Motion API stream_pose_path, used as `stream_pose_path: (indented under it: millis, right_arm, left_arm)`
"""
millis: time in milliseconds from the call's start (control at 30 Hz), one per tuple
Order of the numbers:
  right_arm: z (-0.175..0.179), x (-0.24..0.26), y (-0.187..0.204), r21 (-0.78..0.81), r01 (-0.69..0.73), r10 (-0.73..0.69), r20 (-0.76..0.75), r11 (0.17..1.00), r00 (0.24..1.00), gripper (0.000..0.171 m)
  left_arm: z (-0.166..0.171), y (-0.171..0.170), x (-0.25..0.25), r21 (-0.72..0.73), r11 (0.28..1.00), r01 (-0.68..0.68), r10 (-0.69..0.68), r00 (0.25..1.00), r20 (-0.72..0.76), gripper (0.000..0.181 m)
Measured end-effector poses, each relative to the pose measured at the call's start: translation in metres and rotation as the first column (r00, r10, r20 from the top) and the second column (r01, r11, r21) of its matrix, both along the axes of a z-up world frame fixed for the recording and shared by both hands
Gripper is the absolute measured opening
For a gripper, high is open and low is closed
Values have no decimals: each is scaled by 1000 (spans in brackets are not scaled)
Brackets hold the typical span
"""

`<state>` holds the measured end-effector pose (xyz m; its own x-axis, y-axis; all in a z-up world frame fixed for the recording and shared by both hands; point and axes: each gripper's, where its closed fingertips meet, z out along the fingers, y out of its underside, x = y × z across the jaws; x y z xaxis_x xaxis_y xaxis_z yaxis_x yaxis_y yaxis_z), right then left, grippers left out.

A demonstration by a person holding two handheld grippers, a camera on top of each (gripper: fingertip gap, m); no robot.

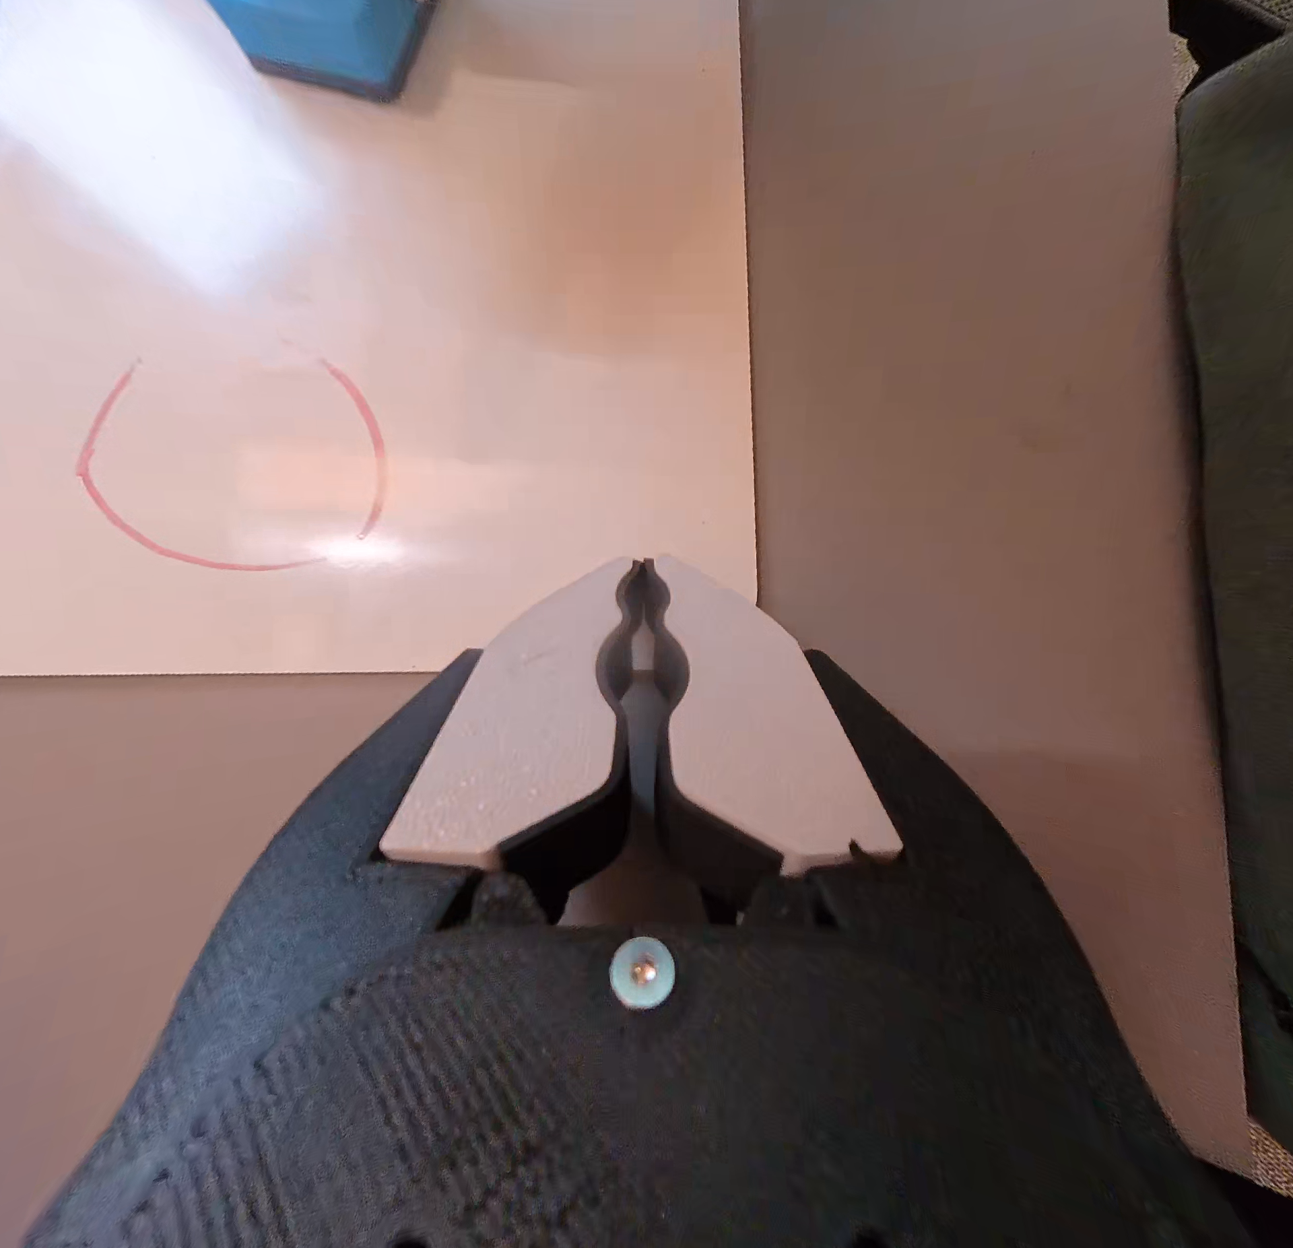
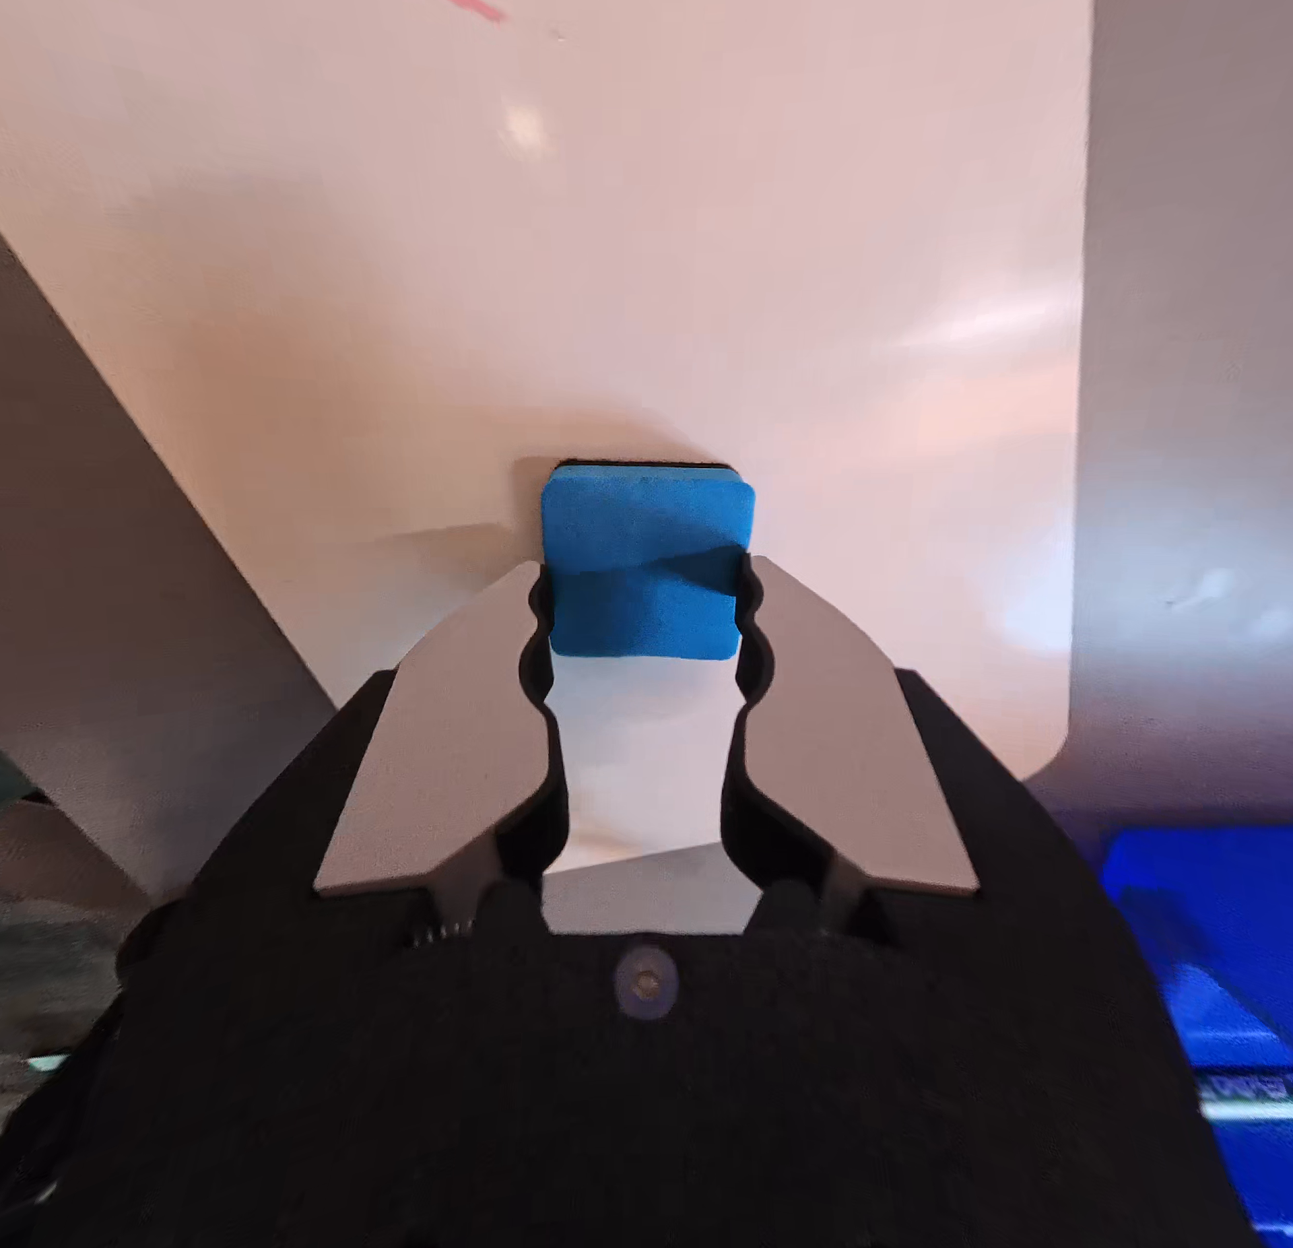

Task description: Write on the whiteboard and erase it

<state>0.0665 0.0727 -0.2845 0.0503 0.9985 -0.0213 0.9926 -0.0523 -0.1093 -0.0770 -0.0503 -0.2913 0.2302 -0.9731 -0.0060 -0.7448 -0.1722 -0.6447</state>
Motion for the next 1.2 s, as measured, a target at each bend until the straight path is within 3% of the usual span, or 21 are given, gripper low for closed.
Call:
stream_pose_path:
  millis: [67,200,300,433,500,600,667,767,800,867,967,1100,1200]
  right_arm:
    - [0,-13,-12,5,-52,52,0,999,999,51]
    - [0,-102,-37,25,-156,158,-91,987,983,51]
    - [-1,-142,-14,62,-145,150,-99,988,984,51]
    - [-1,-115,38,51,34,-32,-43,998,999,51]
    - [0,-100,13,30,-68,67,30,997,997,51]
    - [0,-131,-35,12,-215,215,2,977,977,51]
    - [0,-156,-20,72,-213,216,-27,974,976,51]
    - [0,-154,39,66,-11,14,-46,998,999,51]
    - [0,-143,40,37,-5,6,-21,999,1000,51]
    - [0,-137,16,35,-121,120,18,992,993,51]
    - [0,-174,-16,40,-226,228,-35,973,973,51]
    - [-1,-181,53,53,-29,32,-59,998,998,51]
    - [0,-151,37,26,-94,94,21,995,995,51]
  left_arm:
    - [0,0,0,-8,1000,0,0,1000,3,0]
    - [0,0,1,-19,1000,10,-10,1000,13,0]
    - [0,0,1,-16,1000,9,-8,1000,15,0]
    - [0,0,1,-11,1000,11,-11,1000,17,0]
    - [0,0,1,-8,1000,16,-16,1000,16,0]
    - [0,0,1,-16,1000,20,-19,1000,19,0]
    - [0,0,1,-12,1000,21,-21,1000,16,0]
    - [0,0,2,-6,1000,18,-18,1000,16,0]
    - [0,0,1,-6,1000,18,-18,1000,16,0]
    - [0,0,1,-7,1000,19,-19,1000,18,0]
    - [0,0,1,-18,1000,21,-20,1000,21,0]
    - [0,0,2,-17,1000,16,-15,1000,25,0]
    - [0,0,1,-17,1000,18,-18,999,27,0]
